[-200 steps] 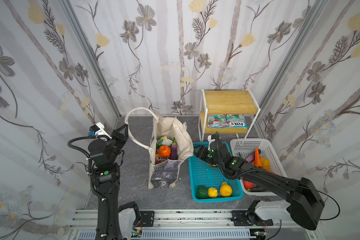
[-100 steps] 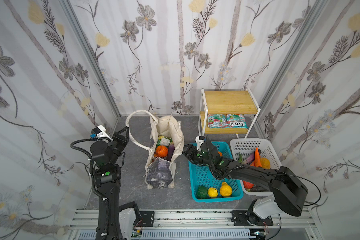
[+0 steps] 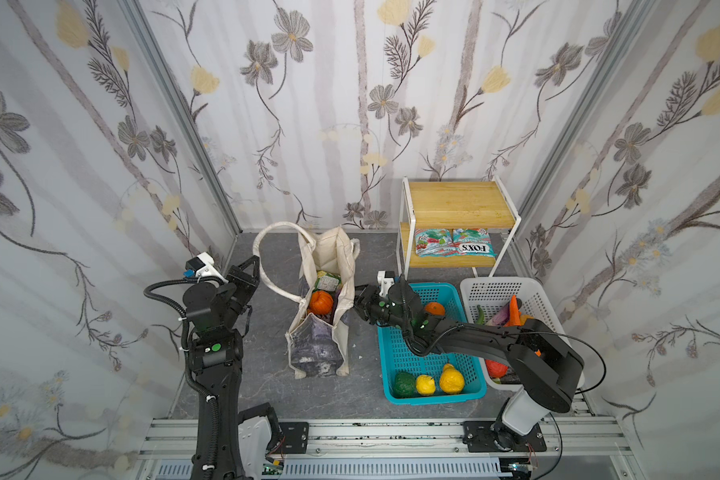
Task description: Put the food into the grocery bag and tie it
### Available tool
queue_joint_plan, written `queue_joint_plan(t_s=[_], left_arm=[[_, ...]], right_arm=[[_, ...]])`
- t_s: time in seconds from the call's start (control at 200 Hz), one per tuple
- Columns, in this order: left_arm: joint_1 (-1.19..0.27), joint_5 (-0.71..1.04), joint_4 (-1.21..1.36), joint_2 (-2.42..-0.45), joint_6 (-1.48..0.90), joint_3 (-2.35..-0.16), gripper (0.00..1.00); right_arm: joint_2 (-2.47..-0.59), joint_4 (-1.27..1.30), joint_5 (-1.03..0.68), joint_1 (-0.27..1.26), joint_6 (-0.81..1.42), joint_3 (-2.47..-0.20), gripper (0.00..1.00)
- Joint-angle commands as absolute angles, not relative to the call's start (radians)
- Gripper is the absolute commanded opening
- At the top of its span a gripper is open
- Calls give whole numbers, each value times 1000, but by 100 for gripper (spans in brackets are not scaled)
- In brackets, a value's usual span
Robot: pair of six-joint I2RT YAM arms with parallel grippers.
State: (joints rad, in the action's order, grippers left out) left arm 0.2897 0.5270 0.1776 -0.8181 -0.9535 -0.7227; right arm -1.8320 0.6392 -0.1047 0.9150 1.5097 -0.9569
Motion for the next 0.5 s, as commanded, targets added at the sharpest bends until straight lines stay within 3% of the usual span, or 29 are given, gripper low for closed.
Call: queue_joint_plan(t_s=[0.0, 0.195, 0.375, 0.495], left_arm=[[290, 528, 213, -819, -943, -730, 0], [290, 515, 213, -828, -938, -754, 0], [291, 519, 212, -843, -930, -806, 0], [293, 562, 206, -863, -880, -889, 0]], right_arm=[[-1804, 660, -58, 916, 1485, -959, 14], [-1629, 334, 204, 915, 1282, -937, 0], [-1526, 87, 463, 935, 1037, -1018, 0], [-1502, 44, 513, 954, 780, -1093, 0]])
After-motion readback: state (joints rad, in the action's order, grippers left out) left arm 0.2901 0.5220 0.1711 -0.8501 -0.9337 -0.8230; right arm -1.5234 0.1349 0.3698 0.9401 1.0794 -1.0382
